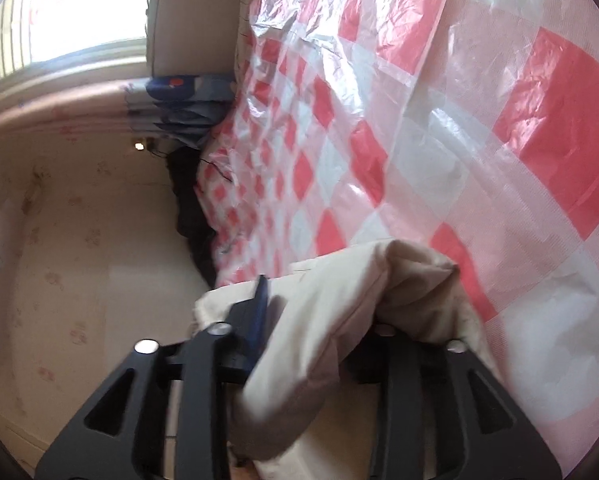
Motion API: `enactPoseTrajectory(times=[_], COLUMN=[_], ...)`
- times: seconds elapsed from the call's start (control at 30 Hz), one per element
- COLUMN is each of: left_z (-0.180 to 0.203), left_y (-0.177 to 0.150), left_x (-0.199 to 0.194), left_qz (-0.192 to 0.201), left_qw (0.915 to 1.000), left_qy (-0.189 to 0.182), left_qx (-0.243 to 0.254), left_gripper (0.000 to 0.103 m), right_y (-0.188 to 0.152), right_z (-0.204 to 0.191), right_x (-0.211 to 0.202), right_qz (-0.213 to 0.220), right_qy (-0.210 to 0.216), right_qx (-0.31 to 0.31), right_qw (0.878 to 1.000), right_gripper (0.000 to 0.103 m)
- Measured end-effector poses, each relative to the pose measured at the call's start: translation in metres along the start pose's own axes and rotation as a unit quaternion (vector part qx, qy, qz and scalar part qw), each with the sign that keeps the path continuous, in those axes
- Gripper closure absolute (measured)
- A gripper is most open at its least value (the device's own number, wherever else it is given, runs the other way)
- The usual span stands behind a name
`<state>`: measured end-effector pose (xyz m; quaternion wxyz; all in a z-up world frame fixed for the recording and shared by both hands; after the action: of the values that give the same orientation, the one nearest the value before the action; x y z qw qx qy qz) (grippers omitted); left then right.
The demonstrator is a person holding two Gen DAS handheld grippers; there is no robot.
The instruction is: Fold large clothes
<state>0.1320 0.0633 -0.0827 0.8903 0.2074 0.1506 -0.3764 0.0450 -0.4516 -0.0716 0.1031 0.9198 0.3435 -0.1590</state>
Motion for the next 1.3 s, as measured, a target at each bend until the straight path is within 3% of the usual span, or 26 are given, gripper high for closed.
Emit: enactPoseTrajectory(times=[0.03, 0.13, 0.17, 0.23, 0.3, 0.33, 0.4, 0.47, 0.5, 0.57, 0.6, 0.7, 0.73, 0.77, 0.8, 0.87, 0.9, 0.97, 1.07, 1.13, 1.23, 1.3], left_z=[0.008, 0.032, 0.037, 0.046, 0.070, 0.094, 0.134, 0.156, 0.158, 0.151, 0.141, 0.111, 0.103, 0.098, 0.099, 0.105, 0.107, 0.107, 0.096, 0.093, 0.077, 0.059], left_y=[0.002, 0.006, 0.008, 0.012, 0.009, -0.001, -0.032, -0.076, -0.097, -0.121, -0.128, -0.123, -0.115, -0.105, -0.094, -0.082, -0.079, -0.082, -0.092, -0.097, -0.104, -0.111], left_x=[-0.006, -0.025, -0.031, -0.042, -0.050, -0.050, -0.042, -0.020, -0.002, 0.026, 0.042, 0.070, 0.074, 0.076, 0.073, 0.065, 0.064, 0.069, 0.085, 0.089, 0.103, 0.118], left_qz=[0.009, 0.041, 0.049, 0.072, 0.088, 0.072, 0.026, -0.044, -0.080, -0.122, -0.136, -0.145, -0.137, -0.127, -0.113, -0.090, -0.080, -0.087, -0.105, -0.114, -0.121, -0.139], left_qw=[0.9996, 0.9950, 0.9910, 0.9866, 0.9854, 0.9815, 0.9664, 0.9482, 0.9422, 0.9354, 0.9363, 0.9490, 0.9567, 0.9632, 0.9706, 0.9765, 0.9769, 0.9763, 0.9729, 0.9725, 0.9568, 0.9469], left_qy=[-0.025, -0.090, -0.123, -0.145, -0.141, -0.149, -0.165, -0.162, -0.142, -0.101, -0.070, 0.011, 0.024, 0.027, 0.017, -0.004, -0.004, 0.008, 0.055, 0.061, 0.123, 0.160], left_qx=[-0.002, -0.004, -0.018, -0.026, 0.037, 0.096, 0.195, 0.270, 0.293, 0.316, 0.316, 0.280, 0.255, 0.235, 0.212, 0.196, 0.198, 0.198, 0.198, 0.193, 0.234, 0.242], left_gripper=[0.066, 0.054, 0.046, 0.040, 0.037, 0.037, 0.036, 0.036, 0.036, 0.036, 0.036, 0.036, 0.036, 0.036, 0.034, 0.027, 0.024, 0.024, 0.024, 0.024, 0.024, 0.024], right_y=[0.000, -0.003, -0.004, -0.008, -0.022, -0.037, -0.074, -0.120, -0.139, -0.168, -0.177, -0.176, -0.169, -0.162, -0.149, -0.133, -0.127, -0.119, -0.110, -0.100, -0.097, -0.094], right_z=[-0.008, -0.035, -0.048, -0.072, -0.103, -0.119, -0.136, -0.133, -0.127, -0.110, -0.100, -0.071, -0.061, -0.054, -0.045, -0.032, -0.026, -0.020, -0.016, -0.016, -0.018, -0.027], right_x=[-0.004, -0.017, -0.024, -0.036, -0.041, -0.035, -0.010, 0.034, 0.054, 0.101, 0.122, 0.166, 0.179, 0.188, 0.197, 0.204, 0.208, 0.213, 0.219, 0.225, 0.225, 0.215], right_qz=[0.006, 0.023, 0.037, 0.057, 0.059, 0.047, 0.002, -0.070, -0.099, -0.146, -0.161, -0.173, -0.170, -0.168, -0.165, -0.169, -0.169, -0.168, -0.166, -0.164, -0.168, -0.161], right_qy=[0.023, 0.054, 0.066, 0.069, 0.041, 0.011, -0.060, -0.144, -0.173, -0.248, -0.274, -0.341, -0.362, -0.374, -0.383, -0.376, -0.374, -0.375, -0.376, -0.375, -0.378, -0.378], right_qx=[0.009, -0.009, -0.024, -0.068, -0.150, -0.215, -0.324, -0.414, -0.446, -0.511, -0.529, -0.539, -0.534, -0.521, -0.500, -0.461, -0.449, -0.450, -0.445, -0.436, -0.426, -0.410], right_qw=[1.000, 0.998, 0.997, 0.994, 0.986, 0.975, 0.944, 0.896, 0.872, 0.810, 0.787, 0.750, 0.745, 0.748, 0.759, 0.786, 0.794, 0.792, 0.795, 0.801, 0.805, 0.815], right_gripper=[0.046, 0.032, 0.029, 0.024, 0.019, 0.017, 0.016, 0.016, 0.016, 0.016, 0.016, 0.015, 0.013, 0.011, 0.008, 0.007, 0.007, 0.007, 0.007, 0.007, 0.007, 0.007])
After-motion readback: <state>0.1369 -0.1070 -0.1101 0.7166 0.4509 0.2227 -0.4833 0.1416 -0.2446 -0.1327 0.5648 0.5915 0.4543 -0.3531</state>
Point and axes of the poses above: each gripper's, at about its wrist camera, not at the fingertips, and x roughly the way its jaws point, z to its right, y to its top, the point moved 9 cm from there along x, roughly the way its jaws point, and after that the axes turned 1 degree about z, right-handed, at the moved point
